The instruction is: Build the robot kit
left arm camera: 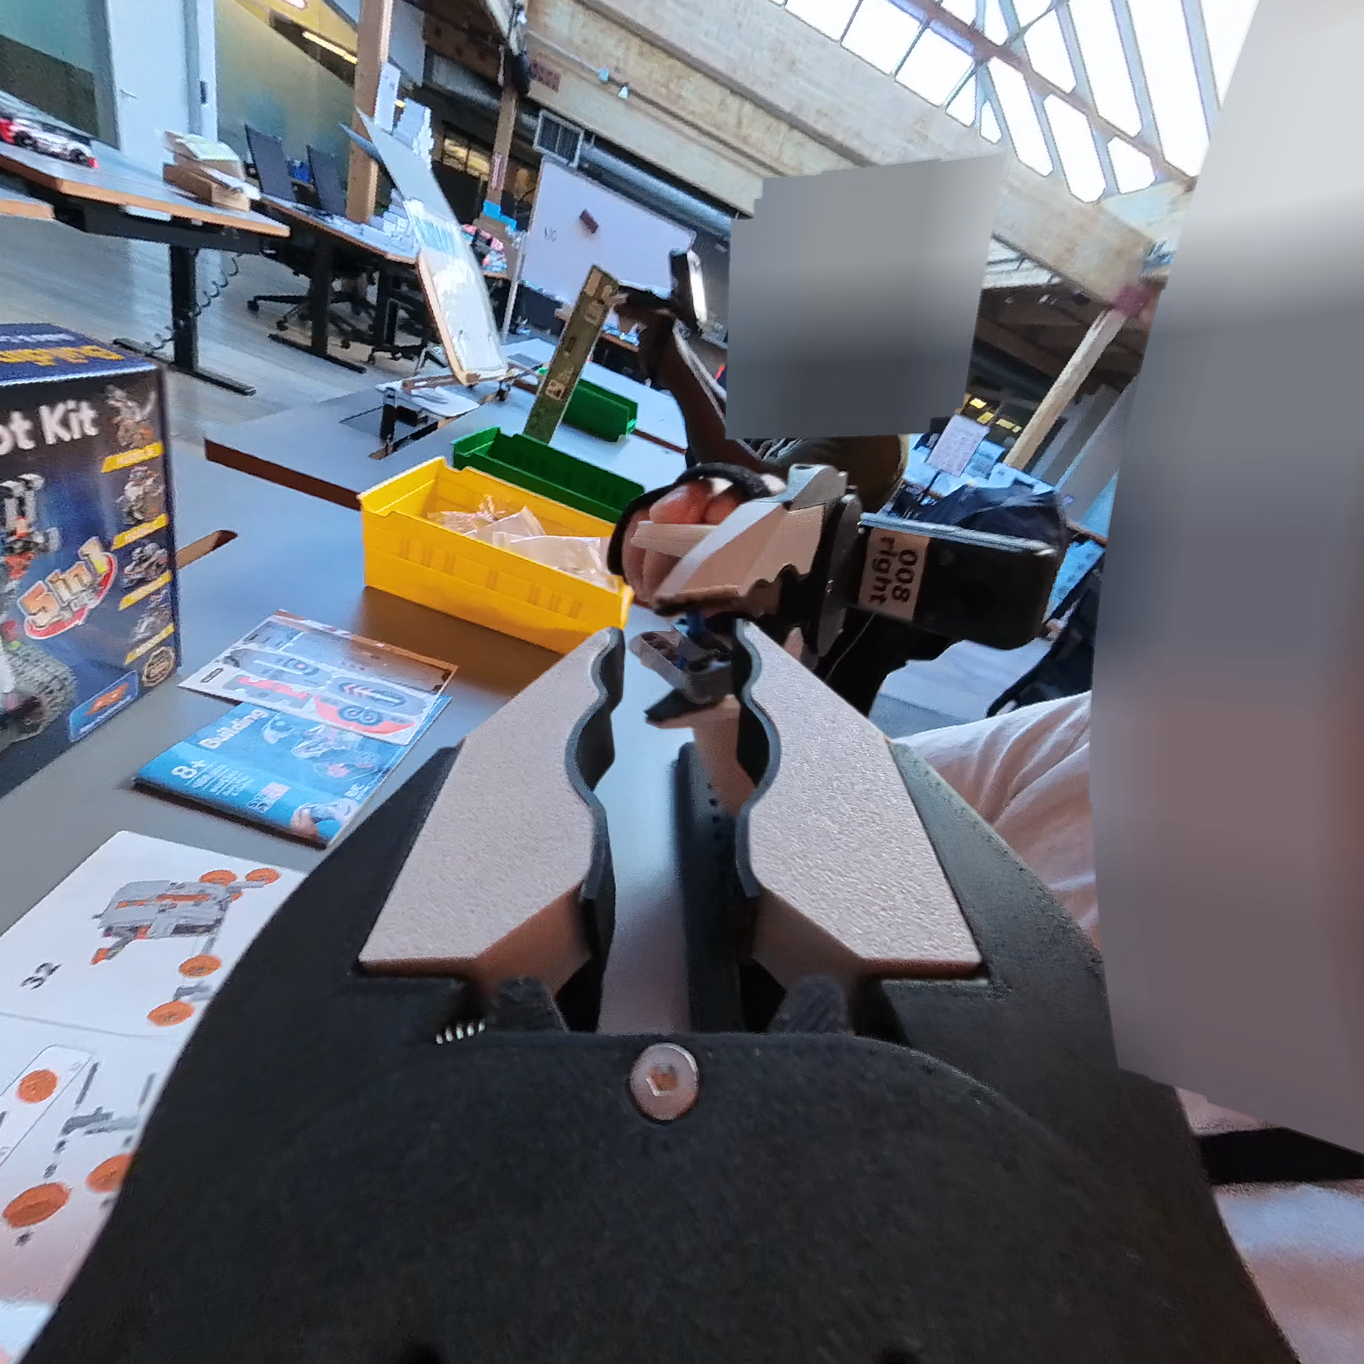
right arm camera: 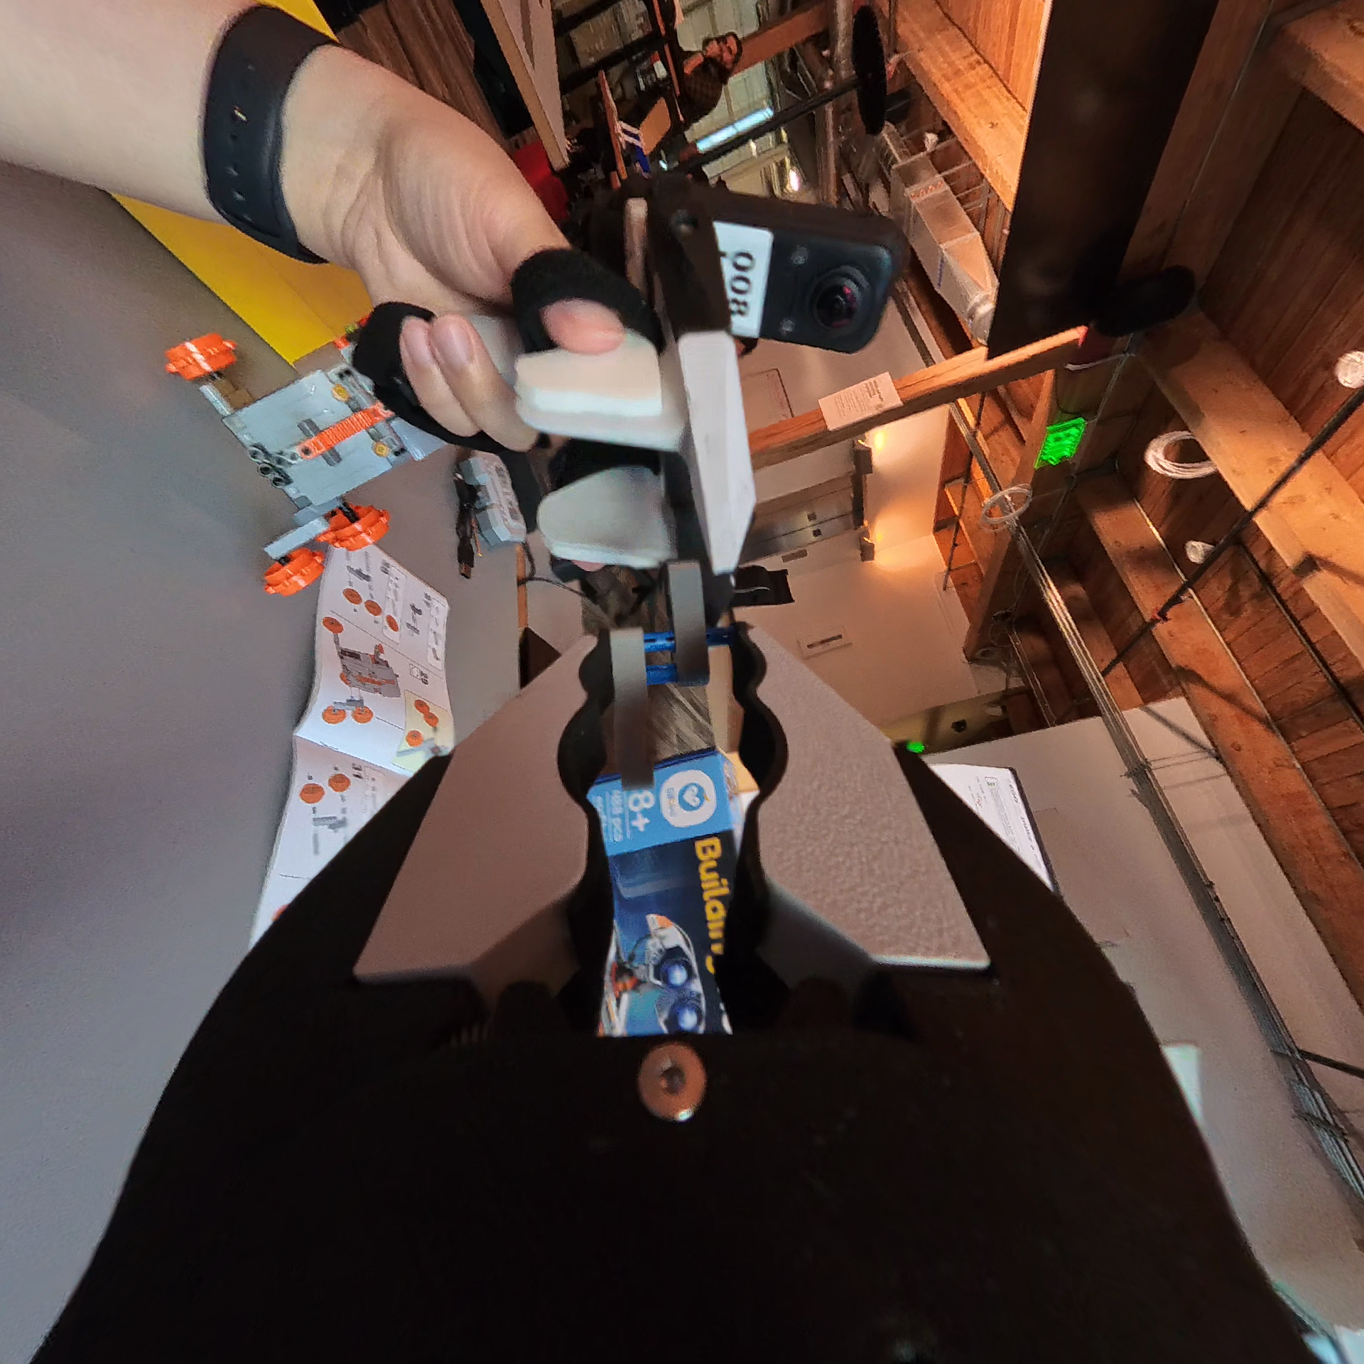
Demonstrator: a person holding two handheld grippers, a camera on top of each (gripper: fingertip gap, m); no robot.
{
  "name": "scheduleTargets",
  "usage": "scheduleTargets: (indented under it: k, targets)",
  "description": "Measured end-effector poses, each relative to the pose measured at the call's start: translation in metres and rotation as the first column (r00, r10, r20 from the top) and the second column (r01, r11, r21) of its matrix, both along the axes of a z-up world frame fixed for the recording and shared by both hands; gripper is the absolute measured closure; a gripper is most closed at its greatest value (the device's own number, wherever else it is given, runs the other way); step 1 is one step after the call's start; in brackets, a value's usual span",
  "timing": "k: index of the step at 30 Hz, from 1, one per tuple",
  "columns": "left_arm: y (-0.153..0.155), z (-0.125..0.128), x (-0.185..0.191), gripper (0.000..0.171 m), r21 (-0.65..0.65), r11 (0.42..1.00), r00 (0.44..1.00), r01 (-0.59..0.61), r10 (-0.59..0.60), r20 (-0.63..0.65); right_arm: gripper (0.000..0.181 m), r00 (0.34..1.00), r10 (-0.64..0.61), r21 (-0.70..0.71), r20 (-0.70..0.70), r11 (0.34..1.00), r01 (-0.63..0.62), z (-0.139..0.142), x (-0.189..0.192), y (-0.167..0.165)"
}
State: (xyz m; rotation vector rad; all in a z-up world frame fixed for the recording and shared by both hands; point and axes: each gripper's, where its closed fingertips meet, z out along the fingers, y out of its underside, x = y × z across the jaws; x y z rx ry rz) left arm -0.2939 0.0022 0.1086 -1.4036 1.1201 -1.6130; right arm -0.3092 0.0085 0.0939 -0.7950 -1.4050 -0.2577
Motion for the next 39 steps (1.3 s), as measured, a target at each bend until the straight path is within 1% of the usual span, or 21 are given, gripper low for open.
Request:
scheduleTargets:
  k: [3, 8, 10, 12, 14, 17, 24, 27, 30, 33, 35, 39]
  targets:
    - [0.000, 0.006, -0.004, 0.143, -0.052, 0.998, 0.999, 0.020, -0.018, 0.036, 0.150, 0.998, -0.054, 0.044, -0.021, 0.998, 0.055, 0.006, 0.004, 0.006]
    - [0.010, 0.007, -0.002, 0.143, -0.018, 0.996, 0.995, -0.088, 0.088, 0.036, 0.150, 0.994, -0.111, 0.086, -0.006, 0.990, 0.111, 0.005, 0.004, 0.014]
    - [0.010, 0.008, 0.001, 0.147, 0.008, 0.993, 0.992, -0.119, 0.119, 0.038, 0.150, 0.994, -0.112, 0.083, 0.007, 0.990, 0.112, 0.002, 0.002, 0.015]
    - [0.010, 0.002, 0.005, 0.149, 0.042, 0.989, 0.990, -0.141, 0.141, 0.005, 0.150, 0.994, -0.110, 0.088, 0.015, 0.990, 0.108, 0.000, -0.001, 0.015]
    - [0.009, -0.004, 0.007, 0.149, 0.044, 0.990, 0.990, -0.135, 0.137, -0.031, 0.150, 0.991, -0.130, 0.098, 0.025, 0.987, 0.127, -0.002, -0.002, 0.018]
    - [0.009, -0.009, 0.007, 0.161, 0.038, 0.992, 0.990, -0.123, 0.125, -0.059, 0.150, 0.989, -0.143, 0.094, 0.039, 0.986, 0.139, -0.007, -0.003, 0.021]
    - [0.016, -0.013, 0.004, 0.161, 0.123, 0.975, 0.975, -0.183, 0.196, -0.101, 0.150, 0.986, -0.163, 0.088, 0.037, 0.983, 0.159, -0.011, -0.005, 0.027]
    - [0.019, -0.004, -0.003, 0.148, 0.112, 0.970, 0.972, -0.217, 0.226, -0.068, 0.150, 0.982, -0.191, 0.091, 0.002, 0.978, 0.190, -0.006, -0.004, 0.031]
    - [0.023, 0.001, -0.008, 0.140, 0.110, 0.955, 0.958, -0.274, 0.282, -0.057, 0.150, 0.971, -0.235, 0.095, -0.034, 0.967, 0.237, -0.002, 0.000, 0.038]
    - [0.028, -0.004, -0.009, 0.139, 0.146, 0.935, 0.936, -0.322, 0.338, -0.100, 0.150, 0.962, -0.268, 0.099, -0.059, 0.957, 0.273, 0.001, 0.003, 0.042]
    - [0.027, -0.010, -0.007, 0.139, 0.164, 0.934, 0.933, -0.318, 0.339, -0.123, 0.150, 0.956, -0.284, 0.096, -0.077, 0.952, 0.291, 0.004, 0.005, 0.044]
    - [0.029, -0.010, 0.000, 0.138, 0.144, 0.938, 0.940, -0.315, 0.330, -0.091, 0.150, 0.941, -0.310, 0.082, -0.133, 0.943, 0.323, 0.012, 0.009, 0.045]
